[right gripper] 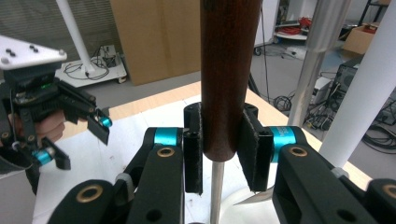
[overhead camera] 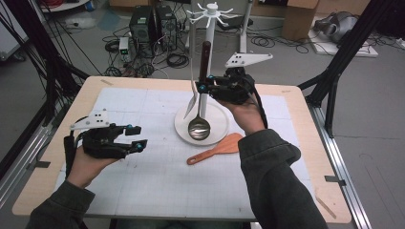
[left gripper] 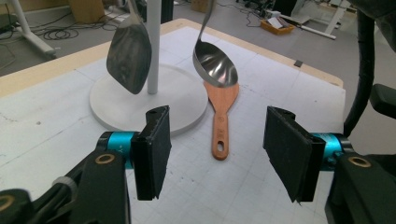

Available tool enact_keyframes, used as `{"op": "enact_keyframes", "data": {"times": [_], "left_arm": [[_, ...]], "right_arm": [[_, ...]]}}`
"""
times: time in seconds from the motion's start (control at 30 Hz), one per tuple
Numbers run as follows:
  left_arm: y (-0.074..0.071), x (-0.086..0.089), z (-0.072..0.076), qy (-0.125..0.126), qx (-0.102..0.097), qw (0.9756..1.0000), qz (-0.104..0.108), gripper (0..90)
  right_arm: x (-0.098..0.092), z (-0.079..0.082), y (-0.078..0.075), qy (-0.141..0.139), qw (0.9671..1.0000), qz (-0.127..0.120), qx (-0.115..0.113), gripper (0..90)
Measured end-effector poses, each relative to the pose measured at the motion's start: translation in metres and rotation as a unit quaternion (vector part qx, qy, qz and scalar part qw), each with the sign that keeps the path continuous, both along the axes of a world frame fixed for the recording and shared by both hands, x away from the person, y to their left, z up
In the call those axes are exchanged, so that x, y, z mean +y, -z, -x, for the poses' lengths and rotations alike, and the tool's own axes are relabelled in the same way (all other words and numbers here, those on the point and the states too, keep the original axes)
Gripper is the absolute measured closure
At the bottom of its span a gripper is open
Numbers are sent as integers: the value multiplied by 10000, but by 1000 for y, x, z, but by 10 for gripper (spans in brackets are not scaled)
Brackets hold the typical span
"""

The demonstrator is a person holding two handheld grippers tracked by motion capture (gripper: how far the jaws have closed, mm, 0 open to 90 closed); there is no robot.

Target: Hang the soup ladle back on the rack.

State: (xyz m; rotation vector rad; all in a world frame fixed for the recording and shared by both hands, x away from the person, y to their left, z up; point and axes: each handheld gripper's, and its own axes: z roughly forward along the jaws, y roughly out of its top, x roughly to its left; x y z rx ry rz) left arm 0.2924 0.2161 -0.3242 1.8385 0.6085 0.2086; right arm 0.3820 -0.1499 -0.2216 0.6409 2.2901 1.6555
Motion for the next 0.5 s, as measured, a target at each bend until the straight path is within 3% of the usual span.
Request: {"op": "enact_keyframes", "data": {"times": [0.5], "left_arm": [[1, 1, 1, 20, -11, 10000, -26, 407]], "right_arm": [[1, -8, -22, 214, 9997, 18, -118, 736]]}}
